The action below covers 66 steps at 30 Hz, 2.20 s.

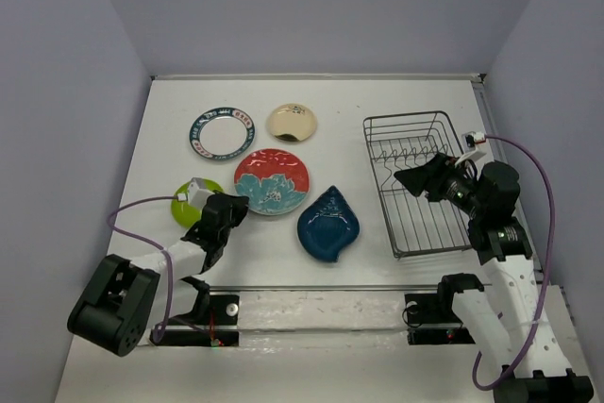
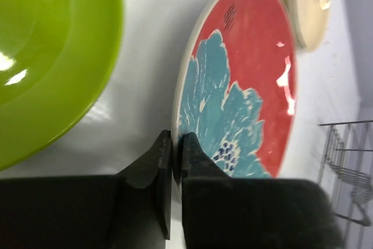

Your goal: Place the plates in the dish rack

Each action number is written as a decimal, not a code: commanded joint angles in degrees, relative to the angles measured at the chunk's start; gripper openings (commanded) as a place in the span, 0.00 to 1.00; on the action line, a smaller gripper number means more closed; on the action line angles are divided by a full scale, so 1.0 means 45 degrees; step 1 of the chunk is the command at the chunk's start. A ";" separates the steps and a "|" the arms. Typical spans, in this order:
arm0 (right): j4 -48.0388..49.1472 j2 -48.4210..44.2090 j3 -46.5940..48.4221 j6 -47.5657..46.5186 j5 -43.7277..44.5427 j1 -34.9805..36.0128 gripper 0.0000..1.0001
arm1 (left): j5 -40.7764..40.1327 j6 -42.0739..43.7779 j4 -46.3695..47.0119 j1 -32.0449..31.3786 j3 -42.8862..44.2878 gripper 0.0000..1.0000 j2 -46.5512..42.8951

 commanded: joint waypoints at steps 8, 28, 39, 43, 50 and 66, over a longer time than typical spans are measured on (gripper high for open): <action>0.0834 0.0462 0.0777 0.0246 -0.0879 -0.0088 0.70 | -0.0486 0.1050 0.1583 -0.0196 -0.0320 0.06 -0.1785; 0.3724 0.8859 0.4916 -0.0964 0.1952 0.6924 0.98 | 0.1350 0.3003 -0.0895 0.0213 0.3913 0.06 -0.6927; 0.4212 1.1402 0.6248 -0.0966 0.0917 0.6924 1.00 | 0.3127 0.2888 -0.1581 0.0292 0.5011 0.06 -0.7885; 0.5225 1.1402 0.5995 -0.0323 -0.0194 0.6807 1.00 | 0.3905 0.2712 -0.1621 0.0311 0.5207 0.06 -0.8022; 0.9994 1.1402 0.4392 0.2199 -0.2677 0.6533 0.79 | 0.5217 0.2127 -0.1172 0.0311 0.5266 0.06 -0.7690; 0.3846 0.6463 0.4606 0.0814 0.1481 0.2573 0.07 | 1.0273 0.0743 -0.1154 0.1169 0.7649 0.99 -0.4313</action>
